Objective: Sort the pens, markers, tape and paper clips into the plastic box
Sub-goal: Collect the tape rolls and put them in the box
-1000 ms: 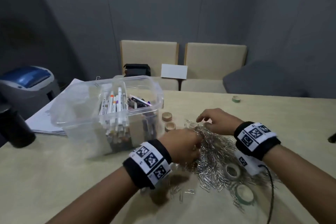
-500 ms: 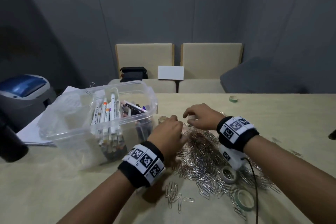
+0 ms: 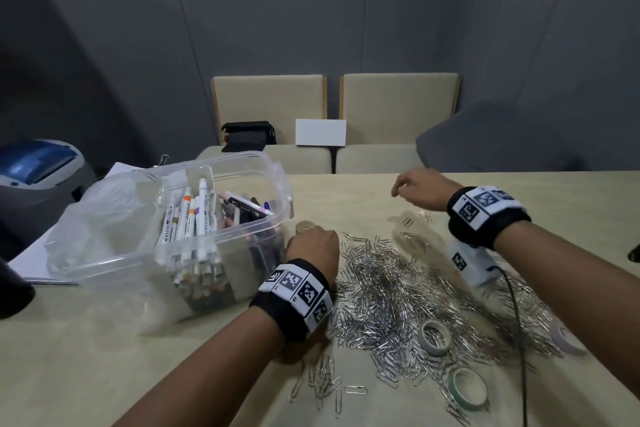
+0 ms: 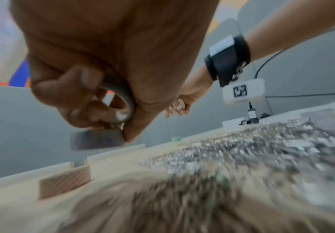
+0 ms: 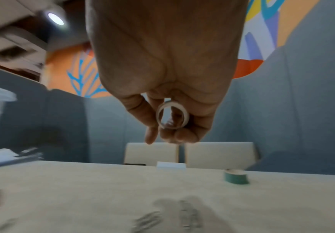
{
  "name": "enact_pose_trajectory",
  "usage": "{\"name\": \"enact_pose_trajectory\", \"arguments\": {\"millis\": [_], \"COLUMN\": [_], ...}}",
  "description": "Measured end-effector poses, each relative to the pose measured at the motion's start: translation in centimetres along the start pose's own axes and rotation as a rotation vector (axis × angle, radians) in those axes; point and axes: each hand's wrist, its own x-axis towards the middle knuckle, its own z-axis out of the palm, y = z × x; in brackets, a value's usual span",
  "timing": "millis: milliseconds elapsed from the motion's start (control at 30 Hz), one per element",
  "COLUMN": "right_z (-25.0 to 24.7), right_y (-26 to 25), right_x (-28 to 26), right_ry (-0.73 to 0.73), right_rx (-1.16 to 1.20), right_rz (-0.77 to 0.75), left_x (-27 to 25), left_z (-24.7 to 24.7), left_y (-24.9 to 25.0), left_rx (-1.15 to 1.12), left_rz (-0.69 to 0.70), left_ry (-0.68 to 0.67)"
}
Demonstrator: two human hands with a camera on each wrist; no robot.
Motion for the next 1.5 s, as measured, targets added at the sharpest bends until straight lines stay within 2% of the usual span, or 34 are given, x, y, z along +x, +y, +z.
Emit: {"name": "enact_pose_trajectory", "arguments": {"millis": [100,167,333,467,533,600,667,800,967,1067,1200,1267,1367,1433,1500], "right_z": [-0.7,-0.9,-0.1,2.3,3.5,3.5,3.1,2.1,-0.1,-0.3,-0.3,-0.6,-0.1,0.8,1.8], "right_y": [2.9,4.9,8.2,14.6,17.1,15.3,12.7,10.7,7.3,5.2,2.6,1.6,1.1,1.1,1.1], "right_x": [1.8,3.3,5.9,9.8,10.2,8.7,7.5,6.1,0.8,-3.6,-9.3,-12.2,-16.1,-18.4,-20.2], "right_ry": [0.045,0.063,0.058,-0.078,-0.086,-0.107,-0.058,-0.043,-0.066,-0.071,-0.220,-0.342,-0.397,-0.379,-0.352], "right_rx": [-0.022,-0.068,-0.240,-0.383,-0.469,-0.496,-0.472,-0.419,-0.305,-0.298,-0.158,-0.106,-0.103,-0.153,-0.208], "right_rz": [0.113,0.197,0.384,0.368,0.355,0.344,0.335,0.364,0.133,0.011,-0.116,-0.129,-0.177,-0.211,-0.231], "left_x": [0.8,1.7,4.3,4.7,4.7,5.0,5.1,5.2,4.8,4.6,3.9,3.1,1.1,-0.6,-2.2], "left_z": [-0.6,-1.0,-0.2,0.5,0.5,0.6,0.8,1.0,0.6,0.0,-0.9,-1.9,-3.5,-4.1,-4.1], "left_y": [0.5,0.6,0.0,-0.2,-0.1,-0.2,-0.2,-0.2,0.4,0.2,0.6,1.9,4.3,5.9,7.3], "left_rx": [0.033,0.065,0.173,0.079,0.037,-0.007,-0.057,-0.153,-0.085,-0.173,-0.202,-0.205,-0.294,-0.354,-0.311], "left_rz": [-0.038,-0.065,-0.070,-0.094,-0.097,-0.110,-0.129,-0.167,-0.169,-0.159,-0.089,0.013,0.299,0.521,0.726], "left_ry": [0.094,0.103,-0.077,-0.074,-0.062,-0.048,-0.042,-0.010,-0.132,-0.111,-0.023,0.039,0.040,-0.072,-0.162]}}
